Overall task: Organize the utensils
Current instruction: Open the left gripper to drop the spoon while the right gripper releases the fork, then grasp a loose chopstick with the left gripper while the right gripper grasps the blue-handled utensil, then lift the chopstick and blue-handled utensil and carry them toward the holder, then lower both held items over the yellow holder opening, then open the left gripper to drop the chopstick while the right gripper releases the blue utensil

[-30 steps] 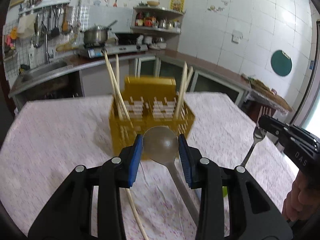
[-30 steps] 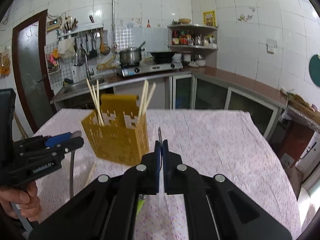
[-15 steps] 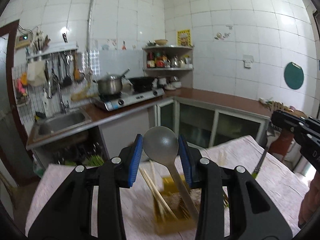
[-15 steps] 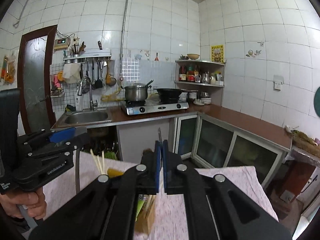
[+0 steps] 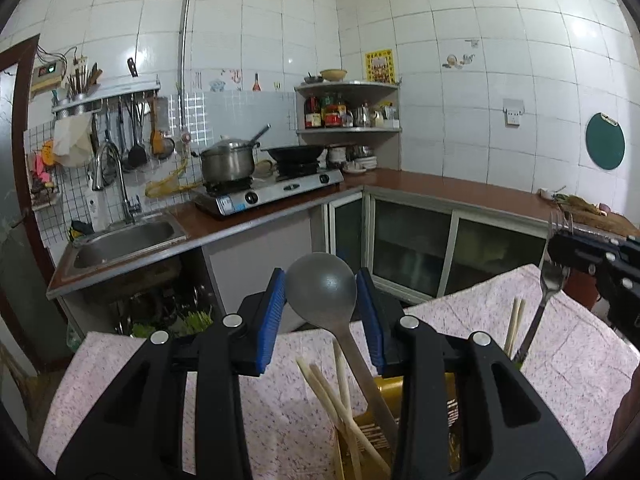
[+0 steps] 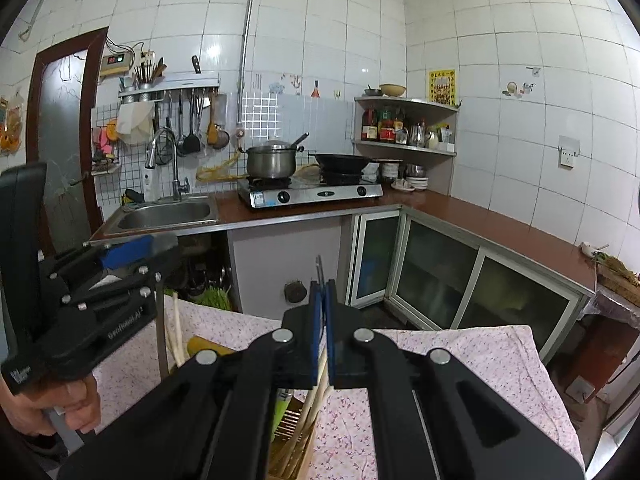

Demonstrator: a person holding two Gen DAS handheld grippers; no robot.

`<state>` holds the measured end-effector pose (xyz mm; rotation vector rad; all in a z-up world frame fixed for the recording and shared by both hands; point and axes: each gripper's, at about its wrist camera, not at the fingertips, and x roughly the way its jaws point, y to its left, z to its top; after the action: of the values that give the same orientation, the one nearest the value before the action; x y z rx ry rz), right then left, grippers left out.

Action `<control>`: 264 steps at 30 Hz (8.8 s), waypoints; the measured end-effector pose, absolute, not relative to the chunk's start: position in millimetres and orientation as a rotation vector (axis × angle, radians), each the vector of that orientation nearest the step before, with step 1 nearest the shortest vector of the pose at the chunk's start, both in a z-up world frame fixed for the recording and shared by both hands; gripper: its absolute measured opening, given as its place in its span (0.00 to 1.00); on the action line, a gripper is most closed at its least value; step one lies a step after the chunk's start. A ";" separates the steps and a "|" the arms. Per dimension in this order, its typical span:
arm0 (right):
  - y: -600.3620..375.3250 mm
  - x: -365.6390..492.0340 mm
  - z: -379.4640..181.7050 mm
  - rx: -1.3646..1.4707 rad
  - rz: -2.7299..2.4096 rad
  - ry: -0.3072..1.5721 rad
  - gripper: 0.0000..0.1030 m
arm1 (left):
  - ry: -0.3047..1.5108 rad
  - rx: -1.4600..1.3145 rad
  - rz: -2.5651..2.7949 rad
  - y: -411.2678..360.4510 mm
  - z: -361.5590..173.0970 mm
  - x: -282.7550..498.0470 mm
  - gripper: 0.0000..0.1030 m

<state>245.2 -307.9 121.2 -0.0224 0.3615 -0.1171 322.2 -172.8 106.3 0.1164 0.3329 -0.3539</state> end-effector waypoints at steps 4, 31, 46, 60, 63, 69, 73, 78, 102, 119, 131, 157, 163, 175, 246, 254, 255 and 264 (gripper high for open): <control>-304.7 249.7 116.0 -0.030 -0.115 0.371 0.03 | 0.351 0.130 -0.352 -173.2 93.9 321.4 0.34; -313.0 233.2 134.3 0.027 -0.105 0.353 0.07 | 0.336 0.087 -0.351 -143.3 108.7 300.2 0.55; -322.9 218.5 123.0 0.077 -0.098 0.394 0.21 | 0.378 0.020 -0.287 -100.7 108.1 275.2 0.55; -343.4 142.6 12.3 0.152 -0.142 0.684 0.24 | 0.687 0.022 -0.278 -80.7 7.6 209.9 0.57; -335.6 136.8 -15.2 0.161 -0.128 0.742 0.24 | 0.770 0.007 -0.305 -86.3 -19.4 202.8 0.57; -322.4 133.2 -44.5 0.175 -0.107 0.806 0.24 | 0.837 0.008 -0.312 -93.0 -46.5 196.9 0.57; -310.9 138.5 -56.7 0.158 -0.094 0.844 0.24 | 0.857 0.020 -0.318 -99.4 -51.6 202.0 0.57; -295.1 150.8 -74.3 0.148 -0.071 0.908 0.24 | 0.886 0.047 -0.331 -112.3 -57.7 211.0 0.57; -309.2 172.3 -87.9 0.127 -0.110 0.973 0.07 | 0.981 0.117 -0.351 -149.7 -79.9 240.1 0.57; -318.6 179.2 -81.1 0.125 -0.111 0.958 0.07 | 0.985 0.161 -0.354 -154.2 -68.3 245.7 0.04; -323.7 173.3 -55.3 0.142 -0.100 0.894 0.07 | 0.917 0.109 -0.403 -139.6 -28.1 216.5 0.04; -311.0 128.7 53.6 0.108 -0.083 0.602 0.07 | 0.581 0.044 -0.398 -106.4 92.9 173.7 0.04; -308.7 125.5 67.3 0.113 -0.065 0.565 0.07 | 0.540 0.041 -0.388 -106.6 106.3 172.5 0.04; -306.0 124.5 115.9 0.112 -0.048 0.454 0.07 | 0.442 0.040 -0.396 -111.8 146.8 171.7 0.04; -299.6 234.4 127.2 0.116 0.016 0.429 0.08 | 0.380 -0.014 -0.448 -151.9 141.0 304.6 0.04; -301.1 232.3 128.2 0.123 0.008 0.428 0.08 | 0.403 -0.025 -0.458 -141.8 130.2 295.6 0.36; -301.3 230.1 129.7 0.123 0.005 0.422 0.08 | 0.403 -0.031 -0.455 -138.7 130.3 293.5 0.39; -316.9 171.0 110.3 0.118 -0.079 0.349 0.32 | 0.338 -0.019 -0.394 -90.7 106.5 232.6 0.79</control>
<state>171.0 -316.9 110.3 0.1180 0.3492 -0.0789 232.6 -90.7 106.5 -0.0194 0.3384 -0.3936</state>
